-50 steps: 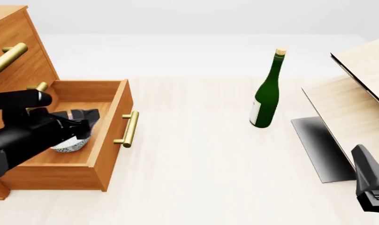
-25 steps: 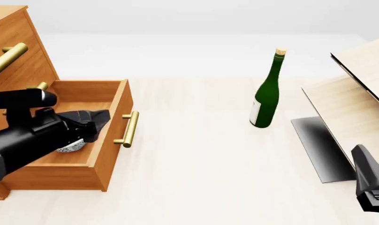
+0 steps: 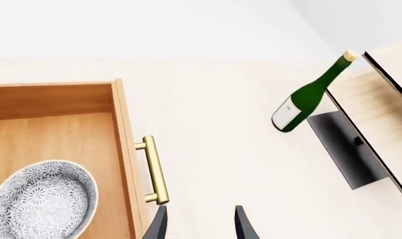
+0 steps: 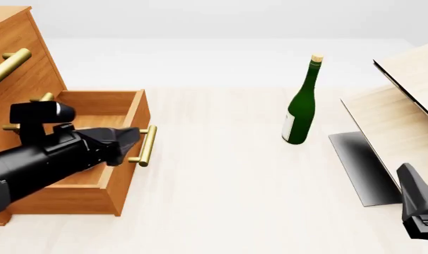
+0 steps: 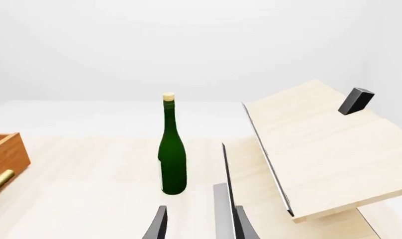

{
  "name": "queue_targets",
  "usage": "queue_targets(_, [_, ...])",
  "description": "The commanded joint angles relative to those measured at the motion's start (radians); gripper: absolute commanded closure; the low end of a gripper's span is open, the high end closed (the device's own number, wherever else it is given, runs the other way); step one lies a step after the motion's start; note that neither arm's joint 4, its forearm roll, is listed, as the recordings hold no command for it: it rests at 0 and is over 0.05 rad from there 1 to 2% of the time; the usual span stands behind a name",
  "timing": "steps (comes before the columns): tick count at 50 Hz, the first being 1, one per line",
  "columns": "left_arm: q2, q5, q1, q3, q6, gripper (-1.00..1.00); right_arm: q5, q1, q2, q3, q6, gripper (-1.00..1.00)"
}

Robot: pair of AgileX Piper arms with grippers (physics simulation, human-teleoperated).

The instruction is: Put the bowl in the bottom drawer of the cabinet and close it.

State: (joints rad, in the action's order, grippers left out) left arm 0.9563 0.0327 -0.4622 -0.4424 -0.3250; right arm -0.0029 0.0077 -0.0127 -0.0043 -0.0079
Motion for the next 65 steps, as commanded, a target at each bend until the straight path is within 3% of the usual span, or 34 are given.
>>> queue_targets(1, [0.015, 0.009, -0.074, -0.008, -0.052, -1.00, 0.000, 0.000, 0.000, 0.000, 0.000, -1.00])
queue_targets(36, [0.149, 0.104, -0.189, -0.018, -0.175, -1.00, 0.000, 0.000, 0.000, 0.000, 0.000, -1.00])
queue_targets(65, [0.296, 0.193, -0.209, 0.009, -0.271, -1.00, 0.000, 0.000, 0.000, 0.000, 0.000, -1.00])
